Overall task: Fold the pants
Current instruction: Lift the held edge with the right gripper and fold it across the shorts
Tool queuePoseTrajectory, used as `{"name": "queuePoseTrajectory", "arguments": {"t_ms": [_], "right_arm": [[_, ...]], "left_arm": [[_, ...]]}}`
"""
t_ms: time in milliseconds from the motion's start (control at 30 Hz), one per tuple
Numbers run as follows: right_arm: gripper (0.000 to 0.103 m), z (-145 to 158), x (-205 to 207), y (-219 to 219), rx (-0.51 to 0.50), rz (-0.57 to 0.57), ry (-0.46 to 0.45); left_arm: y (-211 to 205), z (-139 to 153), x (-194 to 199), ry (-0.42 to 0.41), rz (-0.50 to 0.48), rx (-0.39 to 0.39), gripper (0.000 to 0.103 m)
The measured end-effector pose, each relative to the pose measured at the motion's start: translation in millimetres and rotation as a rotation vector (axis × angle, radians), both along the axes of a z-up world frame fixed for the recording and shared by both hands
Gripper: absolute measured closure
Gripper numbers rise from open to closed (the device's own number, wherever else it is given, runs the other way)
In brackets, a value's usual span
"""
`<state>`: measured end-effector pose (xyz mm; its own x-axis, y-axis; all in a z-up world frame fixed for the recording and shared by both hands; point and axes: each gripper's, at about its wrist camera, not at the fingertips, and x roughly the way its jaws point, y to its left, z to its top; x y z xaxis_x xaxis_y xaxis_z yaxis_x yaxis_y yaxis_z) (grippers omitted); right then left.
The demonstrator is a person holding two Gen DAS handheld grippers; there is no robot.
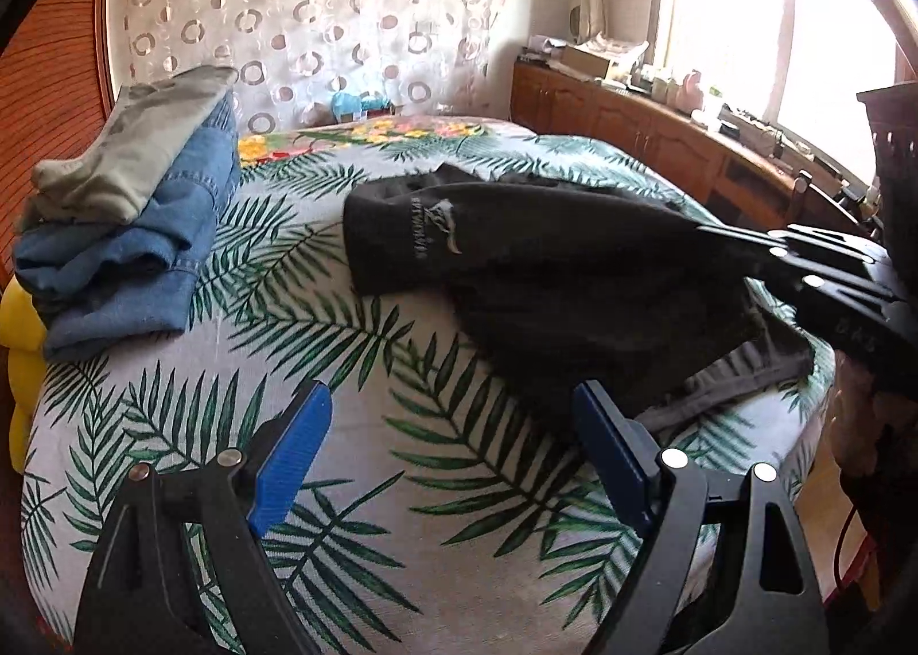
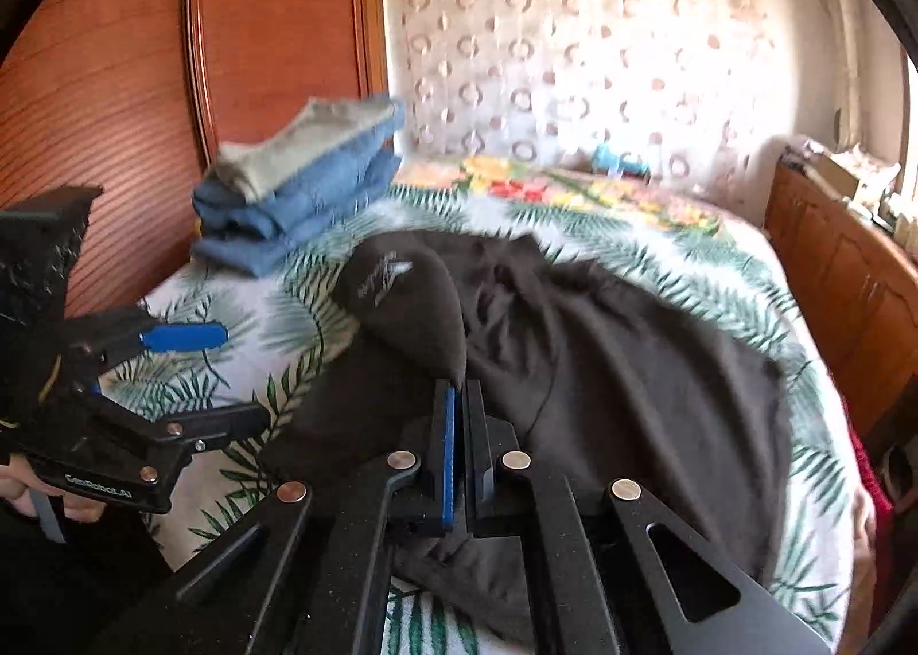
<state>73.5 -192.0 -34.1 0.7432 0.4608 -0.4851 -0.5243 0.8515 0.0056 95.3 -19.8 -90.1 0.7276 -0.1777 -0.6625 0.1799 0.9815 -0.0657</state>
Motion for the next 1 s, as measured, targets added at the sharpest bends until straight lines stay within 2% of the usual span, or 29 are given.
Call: {"name": "queuePoseTrajectory", "arguments": {"t_ms": [267, 600, 1000], "right_arm": [[0.101, 10.5, -32.6, -44.0, 0.042, -0.066, -0.048], [0.101, 5.2, -61.2, -88.7, 0.08, -0.142, -0.045], [0.101, -7.4, -65.3, -89.8, 0.061, -0.212, -0.004]], "left_arm": [[-16.3, 15.6, 12.2, -0.036, -0.038, -0.011, 0.016], [-40.0, 23.4, 23.1, -0.048, -0.087, -0.018, 0.016], [-62.9, 12.5, 32.8, -0.02, -0.118, 0.008, 0.016]]}}
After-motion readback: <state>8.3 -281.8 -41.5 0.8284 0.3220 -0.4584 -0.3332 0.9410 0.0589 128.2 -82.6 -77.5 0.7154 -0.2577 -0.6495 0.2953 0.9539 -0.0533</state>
